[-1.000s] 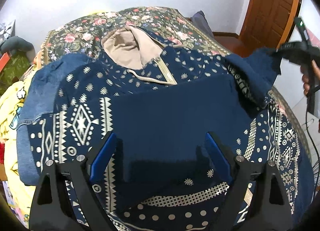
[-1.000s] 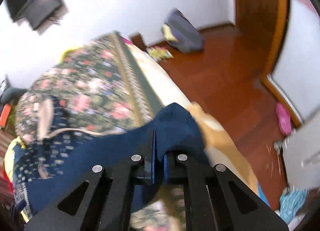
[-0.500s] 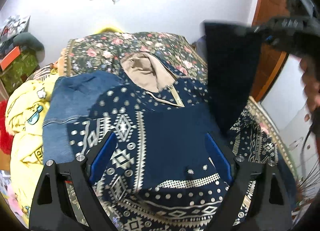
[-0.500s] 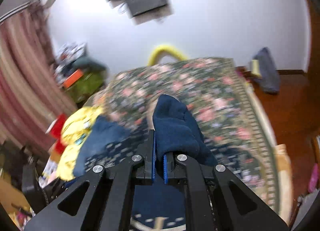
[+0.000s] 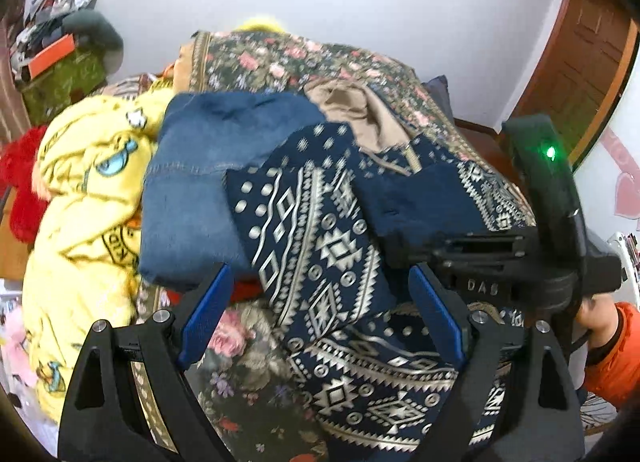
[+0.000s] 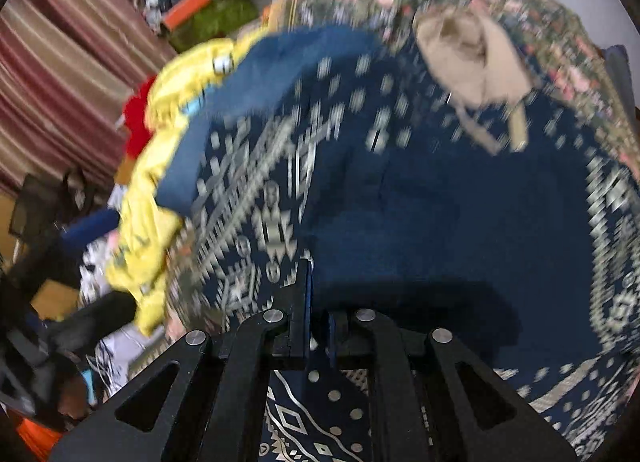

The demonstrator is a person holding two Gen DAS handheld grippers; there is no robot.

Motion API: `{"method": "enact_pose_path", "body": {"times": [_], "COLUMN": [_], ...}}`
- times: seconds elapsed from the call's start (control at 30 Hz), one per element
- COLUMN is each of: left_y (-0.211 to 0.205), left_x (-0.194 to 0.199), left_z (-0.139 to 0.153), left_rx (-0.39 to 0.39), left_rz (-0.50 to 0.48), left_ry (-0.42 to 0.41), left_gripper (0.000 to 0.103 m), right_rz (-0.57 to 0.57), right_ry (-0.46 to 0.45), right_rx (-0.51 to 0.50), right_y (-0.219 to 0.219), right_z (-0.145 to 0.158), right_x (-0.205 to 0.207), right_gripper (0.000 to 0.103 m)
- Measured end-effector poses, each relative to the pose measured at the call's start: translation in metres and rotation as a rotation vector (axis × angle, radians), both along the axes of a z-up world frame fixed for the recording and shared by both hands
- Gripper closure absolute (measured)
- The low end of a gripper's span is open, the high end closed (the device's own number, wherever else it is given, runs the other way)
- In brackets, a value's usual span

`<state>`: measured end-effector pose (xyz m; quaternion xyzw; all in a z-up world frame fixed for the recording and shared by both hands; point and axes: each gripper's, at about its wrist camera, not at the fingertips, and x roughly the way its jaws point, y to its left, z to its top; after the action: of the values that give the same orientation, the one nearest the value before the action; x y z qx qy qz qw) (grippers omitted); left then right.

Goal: Fold large clothes

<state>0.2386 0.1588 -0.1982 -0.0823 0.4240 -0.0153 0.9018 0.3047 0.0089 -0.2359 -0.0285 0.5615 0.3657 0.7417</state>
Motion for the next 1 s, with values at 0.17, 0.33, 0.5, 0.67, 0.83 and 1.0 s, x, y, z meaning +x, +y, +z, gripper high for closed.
{"method": "enact_pose_path", "body": {"times": [0.17,0.33,0.5,0.67,0.83,1.0], "left_y": [0.0,-0.011,-0.032,-0.07,-0.108,-0.136], "left_x": [0.0,0.005,0.013,0.025,0.044,0.066], "left_z": [-0.011,-0.011,-0.004,-0.001,-0.011,-0.046], "left_rx": [0.01,0.055,0.104,0.208,0.306,0.429], "left_rz": [-0.002,-0.014,-0.05,-0.113,-0.182,-0.244], "left_ry": [0.026,0.022,0.005,-0.032,-0.028,0.045], "left_gripper": [0.014,0.014,0.014,0.014,0.031,0.042], "right_rz": [-0.015,0.021,-0.031,-0.145,-0.261,-0.369], "right_ry": [0.178,0.093,-0.028,-0.151,-0.193,-0.169], "right_rx": [-0.026,-0.026,-0.03,-0.058,-0.071,-0.118], "right_y": [-0.01,-0.03,-0.076,-0.132,-0.179,-0.219], "right_z": [-0.019,0.009,0.043,0.068,0.073,0.052], "right_x": [0.003,-0.006,0.001,0.014,0.03,0.049], "right_gripper": [0.05,0.049,0.049,0.049,0.048,0.045]}}
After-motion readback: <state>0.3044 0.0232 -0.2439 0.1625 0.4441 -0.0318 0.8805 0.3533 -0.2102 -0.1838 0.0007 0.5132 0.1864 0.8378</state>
